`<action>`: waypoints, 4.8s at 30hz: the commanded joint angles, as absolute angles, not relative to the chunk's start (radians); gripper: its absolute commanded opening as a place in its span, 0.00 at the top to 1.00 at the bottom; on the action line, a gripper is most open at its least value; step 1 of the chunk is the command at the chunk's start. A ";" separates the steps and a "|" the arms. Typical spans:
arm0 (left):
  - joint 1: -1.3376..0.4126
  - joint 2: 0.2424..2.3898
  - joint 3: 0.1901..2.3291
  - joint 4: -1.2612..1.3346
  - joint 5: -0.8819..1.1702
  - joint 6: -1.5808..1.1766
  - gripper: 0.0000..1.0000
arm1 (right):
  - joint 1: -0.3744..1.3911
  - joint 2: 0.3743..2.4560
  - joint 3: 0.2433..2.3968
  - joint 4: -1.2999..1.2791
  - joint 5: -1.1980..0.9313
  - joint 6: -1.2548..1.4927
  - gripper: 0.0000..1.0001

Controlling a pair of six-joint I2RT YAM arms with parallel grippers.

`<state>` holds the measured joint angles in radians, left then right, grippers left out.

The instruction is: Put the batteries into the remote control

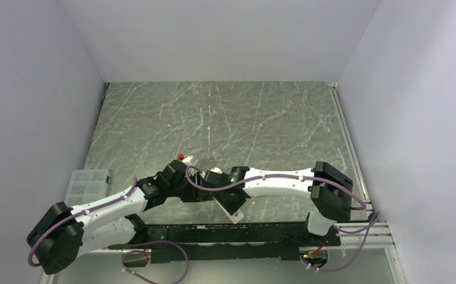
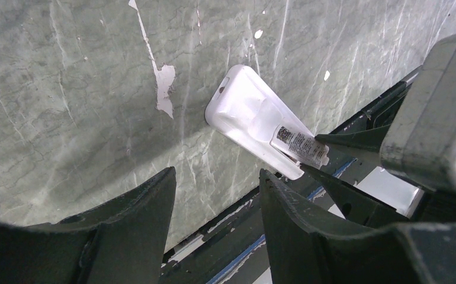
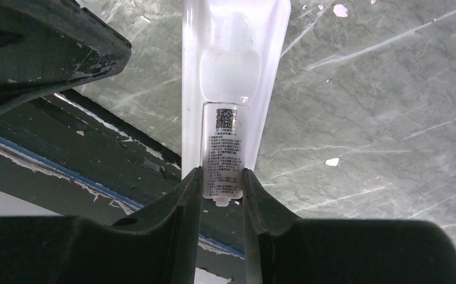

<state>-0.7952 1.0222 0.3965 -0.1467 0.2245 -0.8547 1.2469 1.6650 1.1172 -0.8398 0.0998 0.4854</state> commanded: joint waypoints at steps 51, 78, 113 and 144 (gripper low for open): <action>-0.790 1.024 0.405 -0.130 0.258 -0.833 0.41 | 1.246 1.459 1.001 -0.760 0.114 0.613 0.72; -0.787 1.041 0.413 -0.128 0.263 -0.828 0.41 | 1.246 1.483 0.937 -0.672 0.065 0.637 0.83; -0.772 0.886 0.420 -0.295 0.219 -0.822 0.30 | 1.239 1.143 0.767 -0.315 0.140 0.396 0.46; -0.769 0.495 0.480 -0.692 0.145 -0.956 0.22 | 1.244 1.398 0.788 -0.315 -0.270 -0.642 0.42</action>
